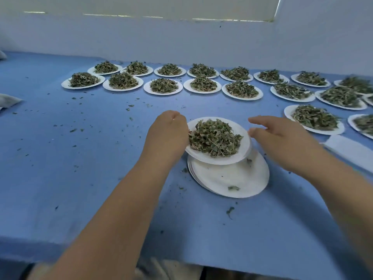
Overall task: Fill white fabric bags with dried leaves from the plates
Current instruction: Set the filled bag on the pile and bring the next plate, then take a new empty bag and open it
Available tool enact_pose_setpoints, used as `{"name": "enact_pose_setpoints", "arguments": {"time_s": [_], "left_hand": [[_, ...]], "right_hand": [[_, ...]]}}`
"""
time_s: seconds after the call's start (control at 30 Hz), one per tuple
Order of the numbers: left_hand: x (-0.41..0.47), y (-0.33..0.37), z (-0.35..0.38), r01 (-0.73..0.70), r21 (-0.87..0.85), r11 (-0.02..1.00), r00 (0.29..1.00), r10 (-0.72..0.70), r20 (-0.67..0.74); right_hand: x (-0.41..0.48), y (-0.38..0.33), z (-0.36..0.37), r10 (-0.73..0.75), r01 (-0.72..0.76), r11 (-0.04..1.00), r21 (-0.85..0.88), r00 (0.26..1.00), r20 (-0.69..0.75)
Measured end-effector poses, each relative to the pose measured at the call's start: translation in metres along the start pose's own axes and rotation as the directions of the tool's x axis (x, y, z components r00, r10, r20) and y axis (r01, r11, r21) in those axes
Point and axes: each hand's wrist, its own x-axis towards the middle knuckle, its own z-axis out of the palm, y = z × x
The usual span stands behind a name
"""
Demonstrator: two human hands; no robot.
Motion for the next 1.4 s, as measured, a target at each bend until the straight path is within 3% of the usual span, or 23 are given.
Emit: {"name": "enact_pose_setpoints", "arguments": {"time_s": [0.23, 0.33, 0.43, 0.57, 0.77, 0.83, 0.97, 1.07, 1.1, 1.17, 1.23, 1.3, 1.37, 1.4], "left_hand": [[-0.045, 0.005, 0.021, -0.129, 0.312, 0.941, 0.984, 0.083, 0.157], [-0.055, 0.008, 0.026, -0.177, 0.451, 0.875, 0.981, 0.122, 0.149], [-0.062, 0.02, 0.028, -0.274, 0.547, 0.791, 0.96, 0.263, 0.101], [-0.072, 0.049, 0.055, -0.421, 0.509, 0.751, 0.902, 0.409, 0.143], [-0.079, 0.081, 0.127, -0.55, 0.407, 0.729, 0.823, 0.391, 0.412], [-0.077, 0.086, 0.143, -0.582, 0.387, 0.715, 0.791, 0.388, 0.474], [-0.071, 0.096, 0.165, -0.623, 0.349, 0.7, 0.756, 0.423, 0.5], [-0.061, 0.102, 0.173, -0.588, 0.299, 0.751, 0.772, 0.411, 0.486], [-0.057, 0.105, 0.174, -0.542, 0.261, 0.799, 0.79, 0.379, 0.482], [-0.045, 0.109, 0.173, -0.365, 0.102, 0.925, 0.825, 0.271, 0.497], [-0.034, 0.115, 0.166, -0.16, -0.102, 0.982, 0.82, 0.19, 0.54], [-0.021, 0.117, 0.156, -0.135, -0.265, 0.955, 0.786, 0.266, 0.558], [-0.01, 0.119, 0.143, -0.244, -0.303, 0.921, 0.795, 0.369, 0.482], [-0.006, 0.119, 0.136, -0.299, -0.274, 0.914, 0.814, 0.394, 0.427]], "right_hand": [[-0.051, 0.016, -0.007, -0.028, 0.012, 0.984, -0.179, 0.996, -0.087], [-0.058, 0.019, -0.009, -0.02, 0.005, 0.979, -0.204, 0.997, -0.068], [-0.058, 0.03, -0.016, -0.023, -0.005, 0.974, -0.228, 0.993, -0.119], [-0.039, 0.075, -0.048, 0.063, -0.128, 0.931, -0.342, 0.979, -0.195], [-0.002, 0.11, -0.077, 0.245, -0.211, 0.764, -0.61, 0.969, -0.029], [0.007, 0.113, -0.078, 0.266, -0.231, 0.734, -0.639, 0.963, -0.042], [0.014, 0.115, -0.086, 0.22, -0.244, 0.663, -0.708, 0.967, -0.128], [0.013, 0.102, -0.093, 0.101, -0.24, 0.654, -0.718, 0.968, -0.231], [0.012, 0.095, -0.096, 0.022, -0.228, 0.681, -0.696, 0.956, -0.291], [0.007, 0.076, -0.101, -0.143, -0.135, 0.833, -0.537, 0.884, -0.445], [0.002, 0.051, -0.103, -0.18, 0.084, 0.978, -0.19, 0.8, -0.572], [0.003, 0.026, -0.098, -0.142, 0.318, 0.926, 0.203, 0.792, -0.594], [0.005, 0.007, -0.086, -0.093, 0.411, 0.74, 0.531, 0.846, -0.525], [0.007, 0.001, -0.08, -0.092, 0.423, 0.672, 0.608, 0.862, -0.498]]}}
